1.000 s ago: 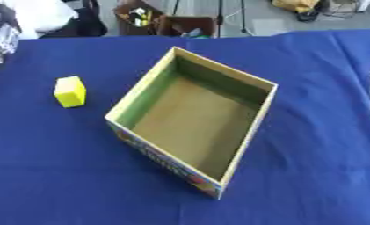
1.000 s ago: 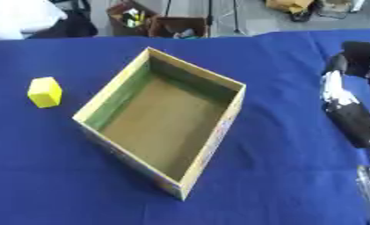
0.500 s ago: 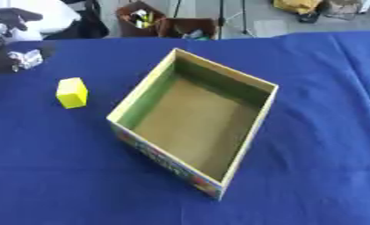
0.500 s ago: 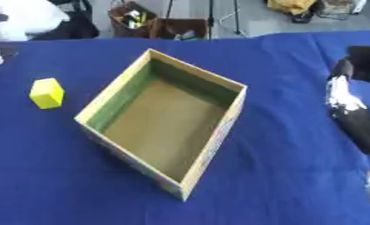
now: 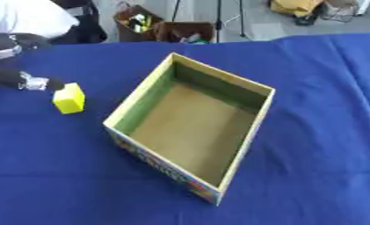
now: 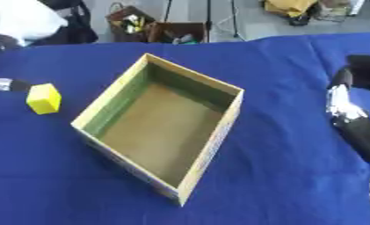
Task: Pick up objects on the table and place them in the box.
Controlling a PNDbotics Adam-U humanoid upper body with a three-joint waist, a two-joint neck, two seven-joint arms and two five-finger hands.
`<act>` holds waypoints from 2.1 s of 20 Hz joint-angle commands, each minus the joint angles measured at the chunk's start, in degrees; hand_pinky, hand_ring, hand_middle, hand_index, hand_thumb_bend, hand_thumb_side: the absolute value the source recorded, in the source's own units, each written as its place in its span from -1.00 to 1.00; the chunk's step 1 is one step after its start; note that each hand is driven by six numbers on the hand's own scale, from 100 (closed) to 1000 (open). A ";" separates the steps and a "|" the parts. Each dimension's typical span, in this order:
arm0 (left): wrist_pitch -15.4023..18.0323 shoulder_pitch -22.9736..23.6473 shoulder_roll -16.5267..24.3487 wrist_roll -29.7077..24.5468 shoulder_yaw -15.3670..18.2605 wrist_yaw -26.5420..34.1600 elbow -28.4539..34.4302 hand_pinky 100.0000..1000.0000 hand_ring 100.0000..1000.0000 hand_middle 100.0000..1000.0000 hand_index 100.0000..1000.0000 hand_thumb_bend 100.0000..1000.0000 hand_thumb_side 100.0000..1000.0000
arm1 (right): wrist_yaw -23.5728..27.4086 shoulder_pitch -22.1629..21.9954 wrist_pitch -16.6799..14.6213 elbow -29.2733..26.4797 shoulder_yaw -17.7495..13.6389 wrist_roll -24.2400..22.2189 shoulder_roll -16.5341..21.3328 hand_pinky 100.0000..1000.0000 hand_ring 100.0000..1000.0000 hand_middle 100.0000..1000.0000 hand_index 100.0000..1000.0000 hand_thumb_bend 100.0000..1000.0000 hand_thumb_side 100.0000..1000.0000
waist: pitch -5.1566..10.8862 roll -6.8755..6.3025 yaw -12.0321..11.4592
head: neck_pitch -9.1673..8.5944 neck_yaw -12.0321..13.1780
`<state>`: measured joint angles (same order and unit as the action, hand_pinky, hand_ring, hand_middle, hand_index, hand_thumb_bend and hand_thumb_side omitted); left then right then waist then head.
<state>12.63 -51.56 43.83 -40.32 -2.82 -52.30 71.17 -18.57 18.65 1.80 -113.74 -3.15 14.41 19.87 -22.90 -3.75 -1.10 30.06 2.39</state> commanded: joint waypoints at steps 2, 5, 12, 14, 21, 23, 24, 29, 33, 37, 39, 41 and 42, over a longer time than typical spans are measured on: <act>1.37 -2.02 1.09 -2.37 -0.55 -3.34 -0.78 0.64 0.78 1.00 1.00 0.67 0.96 | -0.40 0.38 -0.05 -0.85 0.01 -0.15 1.26 0.35 0.28 0.15 0.44 -1.00 -0.19 | 0.84 -0.09 0.17 | -0.92 0.12; 2.18 -2.88 0.00 -3.06 -0.98 -3.54 -2.87 0.60 0.74 1.00 1.00 0.24 0.71 | -0.43 0.43 -0.07 -0.85 0.03 -0.19 1.26 0.35 0.28 0.15 0.44 -1.00 -0.19 | 0.61 -0.12 0.50 | -1.08 0.26; 2.99 -4.59 -1.28 -4.73 -1.88 -7.43 -6.19 0.58 0.72 1.00 1.00 0.15 0.57 | -0.47 0.58 -0.17 -0.85 0.19 -0.15 1.32 0.35 0.27 0.14 0.44 -1.00 -0.20 | -0.04 -0.31 1.33 | -1.43 0.75; 3.24 -4.88 -1.46 -4.71 -1.75 -8.79 -6.99 0.58 0.72 1.00 1.00 0.10 0.52 | -0.49 0.64 -0.20 -0.85 0.22 -0.16 1.35 0.35 0.26 0.14 0.43 -1.00 -0.20 | -0.28 -0.38 1.61 | -1.65 1.03; 4.05 -5.00 -1.47 -4.90 -1.76 -9.62 -7.89 0.59 0.74 1.00 1.00 0.16 0.54 | -0.62 0.75 -0.20 -0.85 0.40 -0.20 1.33 0.35 0.26 0.13 0.43 -1.00 -0.20 | -1.10 -0.52 2.08 | -2.17 1.53; 3.57 -5.18 -1.54 -4.93 -1.48 -10.62 -8.26 0.61 0.76 1.00 1.00 0.16 0.53 | -0.65 0.78 -0.21 -0.85 0.52 -0.32 1.30 0.35 0.26 0.13 0.43 -1.00 -0.20 | -1.34 -0.55 2.26 | -2.38 1.71; 3.33 -5.27 -1.66 -4.92 -1.25 -10.98 -8.66 0.60 0.75 1.00 1.00 0.15 0.54 | -0.67 0.80 -0.21 -0.85 0.56 -0.37 1.30 0.35 0.26 0.13 0.43 -1.00 -0.20 | -1.47 -0.59 2.37 | -2.50 1.80; 2.79 -5.51 -1.57 -5.03 -0.71 -11.31 -9.83 0.51 0.69 1.00 1.00 0.12 0.54 | -0.77 0.86 -0.21 -0.85 0.70 -0.50 1.30 0.35 0.26 0.13 0.42 -1.00 -0.21 | -1.97 -0.76 2.75 | -2.91 2.06; 2.58 -5.48 -1.56 -5.04 -0.51 -10.56 -10.31 0.42 0.60 0.87 1.00 0.06 0.52 | -0.82 0.92 -0.21 -0.85 0.83 -0.62 1.21 0.35 0.26 0.13 0.42 -1.00 -0.21 | -2.33 -0.82 2.96 | -3.12 2.14; 2.38 -5.43 -1.54 -5.26 -0.43 -9.54 -10.70 0.19 0.37 0.76 1.00 -0.04 0.48 | -0.87 0.85 -0.17 -0.85 0.78 -0.53 1.22 0.35 0.26 0.12 0.42 -1.00 -0.22 | -2.52 -0.75 2.91 | -2.78 2.12; 2.26 -5.51 -1.53 -5.56 -0.38 -8.64 -10.90 0.20 0.39 0.79 1.00 -0.07 0.47 | -0.90 0.80 -0.14 -0.85 0.81 -0.52 1.21 0.35 0.26 0.12 0.42 -1.00 -0.22 | -2.58 -0.75 2.77 | -2.67 2.10; 2.06 -5.55 -1.43 -5.88 -0.40 -8.04 -10.90 0.18 0.39 0.80 1.00 -0.10 0.46 | -0.91 0.76 -0.13 -0.85 0.86 -0.54 1.19 0.35 0.26 0.12 0.42 -1.00 -0.23 | -2.60 -0.75 2.67 | -2.66 2.11; 1.96 -5.55 -1.40 -6.02 -0.40 -7.78 -10.90 0.18 0.39 0.81 1.00 -0.12 0.45 | -0.92 0.74 -0.12 -0.85 0.86 -0.53 1.17 0.35 0.26 0.12 0.42 -1.00 -0.23 | -2.61 -0.74 2.64 | -2.69 2.12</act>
<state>14.74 -56.06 40.74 -46.06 -3.98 -60.61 59.93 -19.09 19.12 1.73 -113.74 -2.38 13.90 19.95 -26.60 -4.63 1.68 27.58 4.39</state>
